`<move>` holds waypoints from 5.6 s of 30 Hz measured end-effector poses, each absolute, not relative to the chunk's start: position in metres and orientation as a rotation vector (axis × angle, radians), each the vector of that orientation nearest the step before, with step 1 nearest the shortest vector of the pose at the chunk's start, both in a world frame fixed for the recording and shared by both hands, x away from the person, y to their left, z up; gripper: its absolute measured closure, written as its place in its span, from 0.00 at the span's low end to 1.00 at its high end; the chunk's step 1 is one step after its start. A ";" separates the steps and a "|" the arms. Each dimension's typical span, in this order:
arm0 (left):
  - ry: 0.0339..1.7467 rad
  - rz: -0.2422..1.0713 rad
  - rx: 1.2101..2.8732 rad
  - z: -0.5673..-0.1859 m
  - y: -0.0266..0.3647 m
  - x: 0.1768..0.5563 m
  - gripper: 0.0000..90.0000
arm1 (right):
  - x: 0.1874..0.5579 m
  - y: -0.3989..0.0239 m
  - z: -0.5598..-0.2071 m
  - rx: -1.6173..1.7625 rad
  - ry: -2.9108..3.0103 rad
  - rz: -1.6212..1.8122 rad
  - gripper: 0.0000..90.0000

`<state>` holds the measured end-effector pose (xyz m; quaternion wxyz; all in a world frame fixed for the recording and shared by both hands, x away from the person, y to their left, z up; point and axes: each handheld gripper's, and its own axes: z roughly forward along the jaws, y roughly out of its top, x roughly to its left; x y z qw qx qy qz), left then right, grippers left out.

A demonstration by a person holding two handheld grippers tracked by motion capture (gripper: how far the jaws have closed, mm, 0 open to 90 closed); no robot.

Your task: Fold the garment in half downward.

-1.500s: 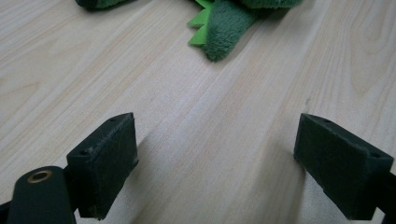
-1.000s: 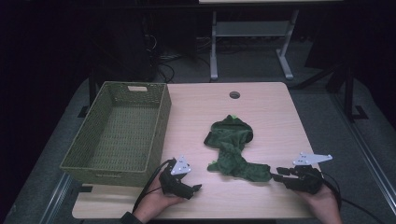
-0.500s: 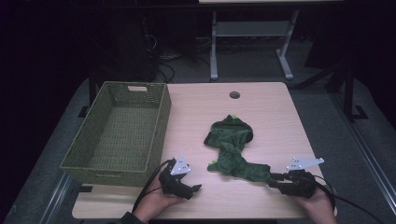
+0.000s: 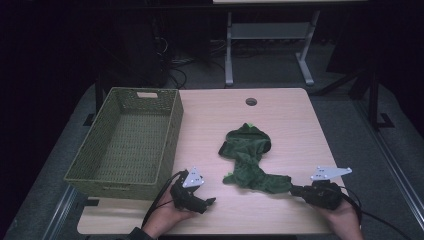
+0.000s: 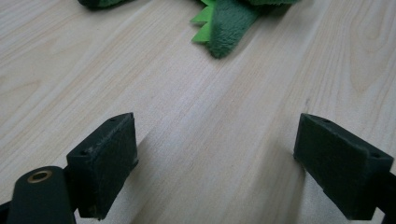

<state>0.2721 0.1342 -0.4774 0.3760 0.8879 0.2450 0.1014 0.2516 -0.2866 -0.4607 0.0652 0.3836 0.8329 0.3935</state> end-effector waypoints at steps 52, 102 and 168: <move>0.626 0.263 2.270 -0.477 0.134 0.272 0.14 | 0.292 -0.198 -0.412 0.654 2.602 1.390 0.94; 0.639 0.239 2.332 -0.469 0.118 0.283 0.15 | 0.336 -0.188 -0.428 0.991 2.583 1.246 0.73; 0.689 0.242 2.337 -0.465 0.042 0.478 0.82 | 0.458 -0.217 -0.468 1.232 2.474 1.077 0.88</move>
